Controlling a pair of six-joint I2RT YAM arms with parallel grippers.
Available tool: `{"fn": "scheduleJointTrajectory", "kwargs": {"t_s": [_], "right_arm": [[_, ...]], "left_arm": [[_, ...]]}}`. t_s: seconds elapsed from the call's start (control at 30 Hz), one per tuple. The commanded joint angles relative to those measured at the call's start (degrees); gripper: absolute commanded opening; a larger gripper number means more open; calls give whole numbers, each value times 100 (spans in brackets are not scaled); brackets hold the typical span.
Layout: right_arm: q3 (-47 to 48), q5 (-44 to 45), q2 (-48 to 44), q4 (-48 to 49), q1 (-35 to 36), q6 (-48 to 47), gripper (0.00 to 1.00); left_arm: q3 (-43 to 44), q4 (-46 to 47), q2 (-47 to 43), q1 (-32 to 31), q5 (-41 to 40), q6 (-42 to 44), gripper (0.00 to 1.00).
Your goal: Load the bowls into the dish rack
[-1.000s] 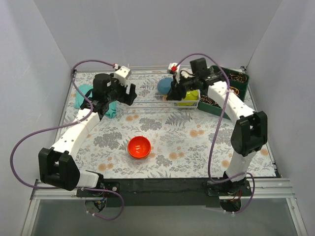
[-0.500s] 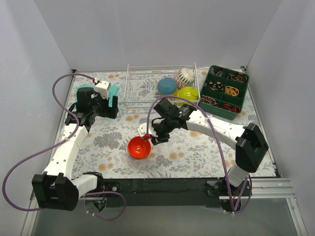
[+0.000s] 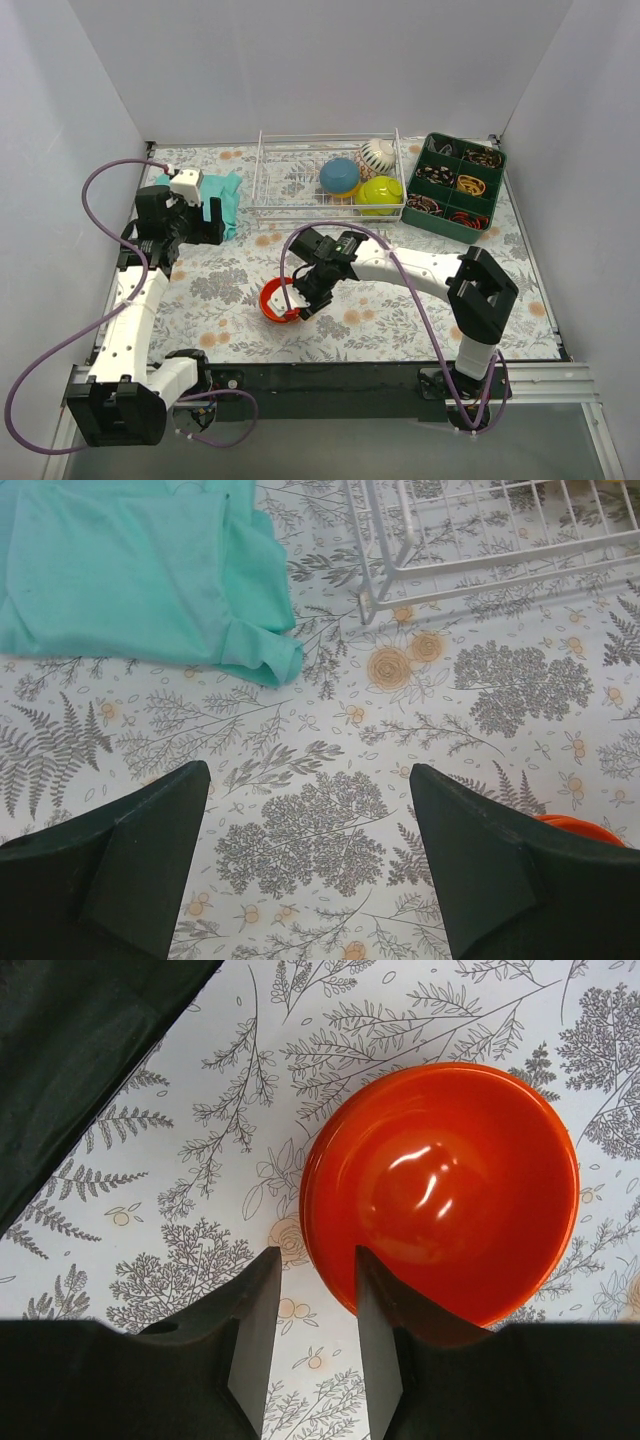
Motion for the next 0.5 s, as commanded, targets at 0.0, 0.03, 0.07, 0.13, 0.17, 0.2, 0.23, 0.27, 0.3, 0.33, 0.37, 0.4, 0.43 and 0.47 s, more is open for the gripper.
{"fn": "scheduleJointTrajectory", "kwargs": {"t_s": [0.0, 0.03, 0.07, 0.13, 0.17, 0.2, 0.23, 0.27, 0.3, 0.33, 0.37, 0.4, 0.43, 0.47], "right_arm": [[257, -12, 129, -188, 91, -385, 42], [309, -21, 164, -206, 108, -385, 41], [327, -30, 182, -250, 108, -394, 40], [362, -47, 243, -312, 117, -376, 34], [389, -108, 244, -321, 117, -341, 32], [398, -135, 244, -329, 117, -341, 31], [389, -153, 235, -347, 117, -341, 29], [389, -153, 244, -347, 126, -341, 27], [389, -153, 244, -365, 126, -341, 25], [389, -153, 235, -356, 143, -341, 24], [372, -118, 235, -365, 135, -341, 24], [371, -100, 235, -365, 143, -350, 24], [363, -83, 244, -365, 152, -359, 24], [363, -48, 244, -365, 161, -359, 24]], "left_arm": [[-29, -34, -185, 260, 178, -156, 82], [-37, -34, -194, 295, 187, -173, 82], [-38, -42, -220, 313, 205, -182, 82], [-72, -43, -247, 375, 266, -200, 82], [-81, -51, -264, 401, 293, -209, 81], [-116, -69, -299, 436, 319, -217, 81], [-134, -60, -317, 471, 372, -244, 81], [-143, -69, -335, 489, 381, -253, 81], [-178, -78, -352, 550, 407, -270, 81], [-187, -69, -370, 568, 442, -288, 81], [-196, -69, -387, 594, 503, -323, 81], [-204, -78, -387, 638, 530, -340, 81], [-213, -78, -414, 656, 556, -349, 80], [-213, -78, -414, 673, 600, -384, 80]]}}
